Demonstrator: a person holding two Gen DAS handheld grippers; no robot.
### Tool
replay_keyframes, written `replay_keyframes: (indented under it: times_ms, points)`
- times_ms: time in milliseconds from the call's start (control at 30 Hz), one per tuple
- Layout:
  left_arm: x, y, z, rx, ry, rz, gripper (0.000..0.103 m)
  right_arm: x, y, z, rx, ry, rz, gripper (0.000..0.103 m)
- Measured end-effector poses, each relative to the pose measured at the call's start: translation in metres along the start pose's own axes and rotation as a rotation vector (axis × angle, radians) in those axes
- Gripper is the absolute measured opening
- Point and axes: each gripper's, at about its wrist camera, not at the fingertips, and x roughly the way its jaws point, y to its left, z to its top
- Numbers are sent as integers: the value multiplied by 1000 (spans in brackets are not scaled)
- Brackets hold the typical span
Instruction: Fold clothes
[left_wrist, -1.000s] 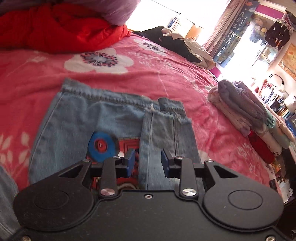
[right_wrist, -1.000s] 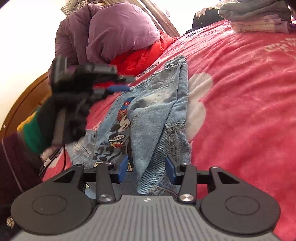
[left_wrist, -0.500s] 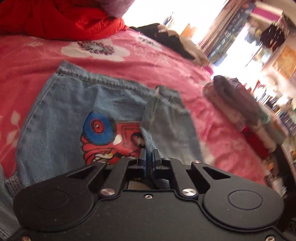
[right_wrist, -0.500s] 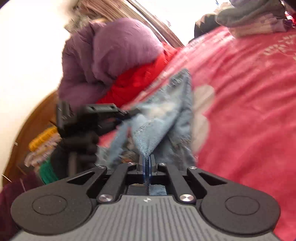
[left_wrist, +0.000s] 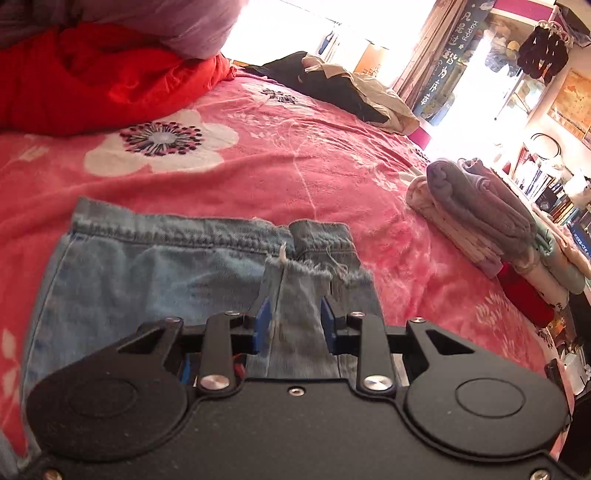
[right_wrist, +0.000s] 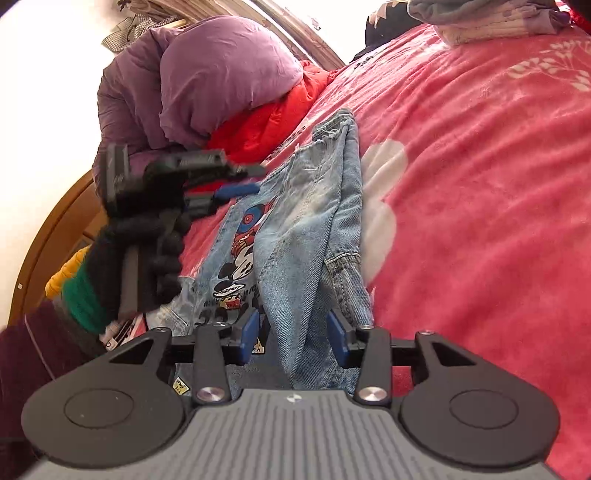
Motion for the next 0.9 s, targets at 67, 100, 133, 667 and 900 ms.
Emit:
replay_keyframes:
  times_ms: [67, 100, 133, 667, 900]
  points:
    - [17, -2, 10, 22, 18, 15, 27, 0, 0, 0, -11, 10, 0, 43]
    - [23, -4, 14, 37, 23, 19, 27, 0, 0, 0, -14, 14, -2, 43]
    - [27, -8, 17, 61, 24, 21, 27, 1, -1, 1, -12, 18, -3, 43]
    - [82, -96, -2, 328, 166, 84, 1, 13, 0, 5, -16, 49, -23, 45]
    - [62, -87, 7, 169, 39, 81, 0, 13, 3, 7, -45, 65, -37, 48]
